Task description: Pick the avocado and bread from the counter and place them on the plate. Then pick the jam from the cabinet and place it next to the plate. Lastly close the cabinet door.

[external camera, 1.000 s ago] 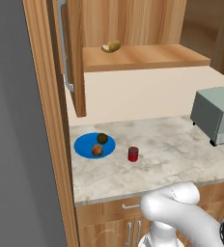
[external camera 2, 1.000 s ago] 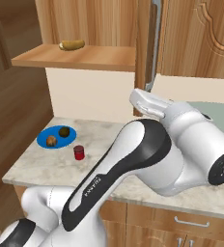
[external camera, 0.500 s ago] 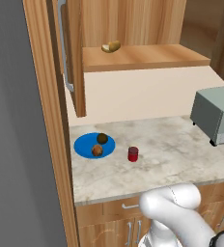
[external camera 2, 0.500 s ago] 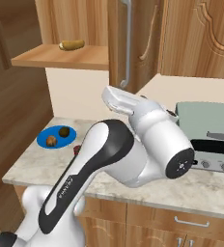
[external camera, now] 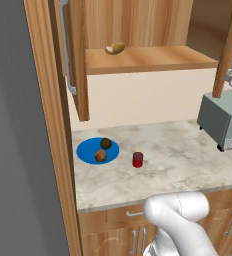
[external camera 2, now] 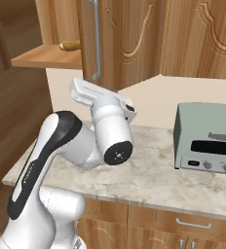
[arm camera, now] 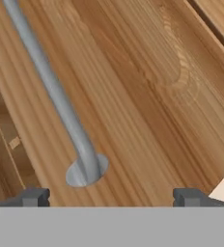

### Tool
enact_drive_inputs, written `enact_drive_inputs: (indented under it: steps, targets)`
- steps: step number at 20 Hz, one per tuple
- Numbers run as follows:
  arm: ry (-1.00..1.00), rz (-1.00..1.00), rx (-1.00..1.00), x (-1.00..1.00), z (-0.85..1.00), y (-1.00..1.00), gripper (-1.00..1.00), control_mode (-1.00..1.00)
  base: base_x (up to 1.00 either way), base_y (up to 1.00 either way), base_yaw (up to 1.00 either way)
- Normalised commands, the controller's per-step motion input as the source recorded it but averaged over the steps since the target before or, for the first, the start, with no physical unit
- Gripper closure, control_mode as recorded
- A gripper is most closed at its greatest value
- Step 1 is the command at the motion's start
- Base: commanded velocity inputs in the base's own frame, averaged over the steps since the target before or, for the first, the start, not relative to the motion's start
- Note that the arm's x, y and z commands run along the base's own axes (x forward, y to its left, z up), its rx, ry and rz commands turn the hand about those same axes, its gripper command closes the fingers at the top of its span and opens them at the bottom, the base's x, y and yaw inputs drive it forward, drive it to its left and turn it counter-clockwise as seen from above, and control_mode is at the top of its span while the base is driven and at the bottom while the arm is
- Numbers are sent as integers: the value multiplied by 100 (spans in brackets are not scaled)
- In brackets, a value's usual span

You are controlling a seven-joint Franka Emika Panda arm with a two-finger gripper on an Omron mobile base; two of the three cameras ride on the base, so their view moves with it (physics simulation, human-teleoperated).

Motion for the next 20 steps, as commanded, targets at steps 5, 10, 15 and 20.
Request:
enact_drive_inputs:
  steps: [5,10,15,20]
  targets:
    - [0,-10,7,100,-24,38,-100,-100,0,0,0]
    - [0,-13,4,100,-6,35,-100,-100,0,0,0]
    - [4,-11,1,100,-4,15,-100,-100,0,0,0]
    - [13,-6,0,100,-11,-1,-100,-100,0,0,0]
